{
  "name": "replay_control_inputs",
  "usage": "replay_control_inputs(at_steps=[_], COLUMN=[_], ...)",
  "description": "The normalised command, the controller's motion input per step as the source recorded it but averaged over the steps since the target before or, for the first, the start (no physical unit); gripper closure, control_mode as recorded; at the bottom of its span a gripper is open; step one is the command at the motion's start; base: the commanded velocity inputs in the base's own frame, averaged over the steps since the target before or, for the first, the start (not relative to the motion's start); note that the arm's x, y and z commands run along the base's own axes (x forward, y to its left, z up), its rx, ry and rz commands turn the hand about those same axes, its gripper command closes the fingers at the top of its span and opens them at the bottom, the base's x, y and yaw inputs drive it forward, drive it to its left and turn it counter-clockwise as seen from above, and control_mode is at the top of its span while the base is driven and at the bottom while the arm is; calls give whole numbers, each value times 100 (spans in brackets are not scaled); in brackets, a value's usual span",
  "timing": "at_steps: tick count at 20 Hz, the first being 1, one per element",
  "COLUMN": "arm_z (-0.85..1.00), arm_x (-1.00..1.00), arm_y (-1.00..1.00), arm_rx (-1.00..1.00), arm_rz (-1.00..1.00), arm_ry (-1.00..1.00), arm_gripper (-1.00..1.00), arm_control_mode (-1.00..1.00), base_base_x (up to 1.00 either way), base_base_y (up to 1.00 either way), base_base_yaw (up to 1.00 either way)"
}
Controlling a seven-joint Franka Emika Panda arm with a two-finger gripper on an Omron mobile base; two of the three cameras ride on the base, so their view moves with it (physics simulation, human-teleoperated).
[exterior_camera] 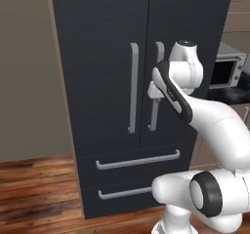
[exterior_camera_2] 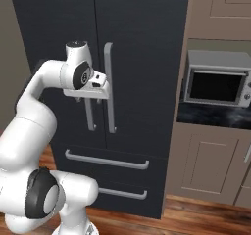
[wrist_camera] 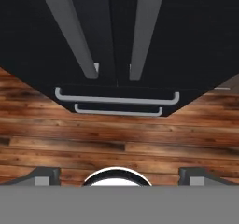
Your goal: There is a bowl on the dining counter. Grab a lemon wedge from the fridge and place it in the bowl. Then get the liquor bottle and glass cup from the cabinet and place them next to the bowl.
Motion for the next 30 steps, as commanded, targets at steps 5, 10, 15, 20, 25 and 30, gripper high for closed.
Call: replay_control_inputs(at_steps=[5, 10, 15, 20, 25, 30], arm_z=[-16, 0, 0, -5, -21, -13], arm_x=[73, 67, 61, 57, 47, 34], arm_y=[-14, -9, -3, -4, 0, 0], arm_rx=[0, 0, 0, 0, 0, 0], arm_rz=[0, -1, -1, 0, 0, 0], arm_ry=[-14, -5, -6, -6, -5, -1], arm_gripper=[-100, -100, -100, -100, -100, -100], arm_control_mode=[-100, -100, -100, -100, -100, -100], base_base_x=[0, 0, 0, 0, 0, 0], base_base_y=[0, 0, 0, 0, 0, 0], base_base_yaw=[0, 0, 0, 0, 0, 0])
